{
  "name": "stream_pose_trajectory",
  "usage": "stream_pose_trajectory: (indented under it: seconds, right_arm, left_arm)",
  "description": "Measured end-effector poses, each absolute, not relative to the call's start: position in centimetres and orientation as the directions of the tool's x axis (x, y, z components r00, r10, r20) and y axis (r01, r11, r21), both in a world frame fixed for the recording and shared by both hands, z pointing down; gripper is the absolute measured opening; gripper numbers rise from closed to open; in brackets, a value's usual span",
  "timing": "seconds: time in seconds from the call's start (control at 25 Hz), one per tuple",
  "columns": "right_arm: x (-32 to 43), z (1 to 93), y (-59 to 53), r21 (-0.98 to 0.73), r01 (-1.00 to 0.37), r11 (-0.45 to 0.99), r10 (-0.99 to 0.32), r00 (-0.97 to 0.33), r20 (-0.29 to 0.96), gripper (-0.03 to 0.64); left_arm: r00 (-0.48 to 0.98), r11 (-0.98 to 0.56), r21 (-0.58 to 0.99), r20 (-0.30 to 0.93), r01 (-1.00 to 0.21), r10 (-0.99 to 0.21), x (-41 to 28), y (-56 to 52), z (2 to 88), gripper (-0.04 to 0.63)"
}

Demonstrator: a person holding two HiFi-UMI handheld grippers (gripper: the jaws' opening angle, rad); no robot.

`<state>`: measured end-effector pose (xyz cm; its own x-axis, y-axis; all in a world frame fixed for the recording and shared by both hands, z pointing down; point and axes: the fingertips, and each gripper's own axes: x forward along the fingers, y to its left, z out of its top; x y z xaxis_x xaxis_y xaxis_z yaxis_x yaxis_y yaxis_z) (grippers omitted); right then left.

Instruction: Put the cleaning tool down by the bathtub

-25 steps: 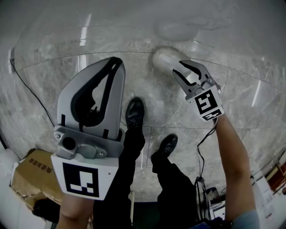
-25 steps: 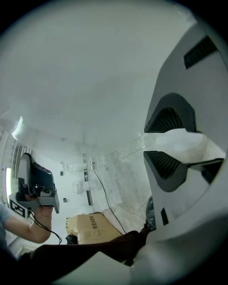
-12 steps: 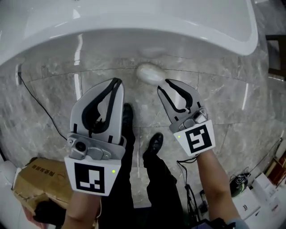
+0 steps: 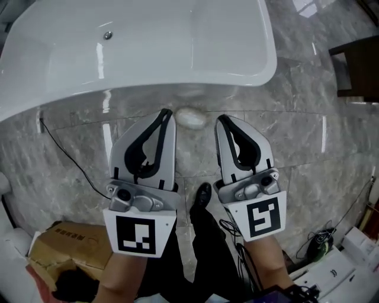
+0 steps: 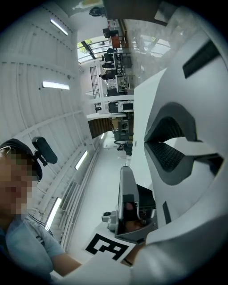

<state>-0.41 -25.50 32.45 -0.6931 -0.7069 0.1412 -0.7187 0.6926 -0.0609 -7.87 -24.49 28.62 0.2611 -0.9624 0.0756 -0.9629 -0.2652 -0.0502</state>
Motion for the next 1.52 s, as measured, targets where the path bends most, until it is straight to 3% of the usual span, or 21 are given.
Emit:
stream_pose_trajectory:
  seconds: [0.44,1.52]
  right_arm:
    - [1.5,26.3,-26.7,0.004,-0.791,0.612,-0.788,-0.610,0.078,0.014]
    - [2.5,28.4,-27.1,-0.029,-0.814,0.580,-0.809,-0.580,0.097,0.012]
  left_arm:
    - [0.281,-0.281,-0.070,0.007,-0.957,-0.960,-6.2,-25.1,23.5,0.017]
    - [0.327,-0.327,-0.060,0.016,-0.943,-0.945,-5.0,-26.5,25.1,0.017]
